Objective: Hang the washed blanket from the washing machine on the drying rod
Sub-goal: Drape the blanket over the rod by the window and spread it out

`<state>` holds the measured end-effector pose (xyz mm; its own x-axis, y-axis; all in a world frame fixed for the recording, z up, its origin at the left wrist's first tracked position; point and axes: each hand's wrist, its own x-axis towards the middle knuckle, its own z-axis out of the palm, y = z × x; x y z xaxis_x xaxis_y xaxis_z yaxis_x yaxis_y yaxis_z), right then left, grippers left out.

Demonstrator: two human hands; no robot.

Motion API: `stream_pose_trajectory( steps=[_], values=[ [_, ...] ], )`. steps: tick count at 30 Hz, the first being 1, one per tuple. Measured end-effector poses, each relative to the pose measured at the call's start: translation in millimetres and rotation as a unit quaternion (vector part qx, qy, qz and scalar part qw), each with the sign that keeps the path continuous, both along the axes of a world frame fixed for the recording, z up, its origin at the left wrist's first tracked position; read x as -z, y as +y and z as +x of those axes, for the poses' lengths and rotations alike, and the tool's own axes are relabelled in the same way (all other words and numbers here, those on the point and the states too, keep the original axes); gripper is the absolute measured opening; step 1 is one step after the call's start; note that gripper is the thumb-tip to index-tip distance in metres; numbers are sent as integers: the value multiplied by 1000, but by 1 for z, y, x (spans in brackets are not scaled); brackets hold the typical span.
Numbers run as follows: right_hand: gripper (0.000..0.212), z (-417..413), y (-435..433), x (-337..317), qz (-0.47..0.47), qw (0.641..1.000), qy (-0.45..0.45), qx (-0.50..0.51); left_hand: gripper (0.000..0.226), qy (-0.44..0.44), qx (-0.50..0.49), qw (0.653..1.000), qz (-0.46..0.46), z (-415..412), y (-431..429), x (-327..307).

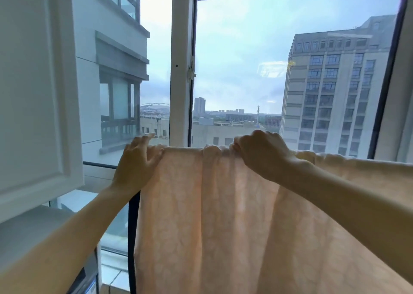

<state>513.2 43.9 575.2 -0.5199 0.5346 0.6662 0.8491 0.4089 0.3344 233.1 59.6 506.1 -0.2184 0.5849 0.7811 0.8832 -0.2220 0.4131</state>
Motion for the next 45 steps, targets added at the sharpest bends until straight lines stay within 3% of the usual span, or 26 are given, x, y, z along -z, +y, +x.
stream_pose_trajectory(
  steps=[3, 5, 8, 14, 18, 22, 25, 31, 35, 41, 43, 45],
  values=[
    [18, -11, 3, -2, -2, 1000, -10, -11, 68, -138, -5, 989, -58, -6, -1, 0],
    [19, -18, 5, -3, -9, 1000, -13, -26, 67, -231, 32, 966, -108, -14, -1, -1],
    [21, -28, 8, -1, -21, 999, -6, -34, 37, -222, 40, 968, -108, -29, -2, 1],
    [25, -39, 11, 0, -29, 998, 13, -58, 22, -159, 7, 987, 2, -45, -6, -9],
    [25, -47, 14, 0, -28, 997, 16, -66, 23, -240, -27, 969, 57, -60, 4, -18],
    [28, -51, 20, -2, -11, 998, 31, -62, 26, -366, -55, 927, 67, -100, 16, -18],
    [28, -59, 24, -2, -8, 996, 48, -68, 28, -403, -76, 910, 57, -128, 15, -9],
    [20, -96, 27, -1, -25, 994, 41, -96, 27, -339, -50, 936, -83, -139, 6, 15],
    [23, -111, 29, -1, -34, 994, 42, -98, 34, -228, -82, 954, -174, -136, -6, 20],
    [24, -119, 32, 3, -43, 993, 37, -104, 24, -20, -153, 928, -339, -137, -5, 24],
    [24, -118, 34, 4, -44, 992, 37, -108, 23, -6, -95, 949, -299, -130, 1, 22],
    [25, -117, 36, 5, -45, 992, 36, -113, 40, -85, 64, 967, -230, -123, 8, 17]
  ],
)
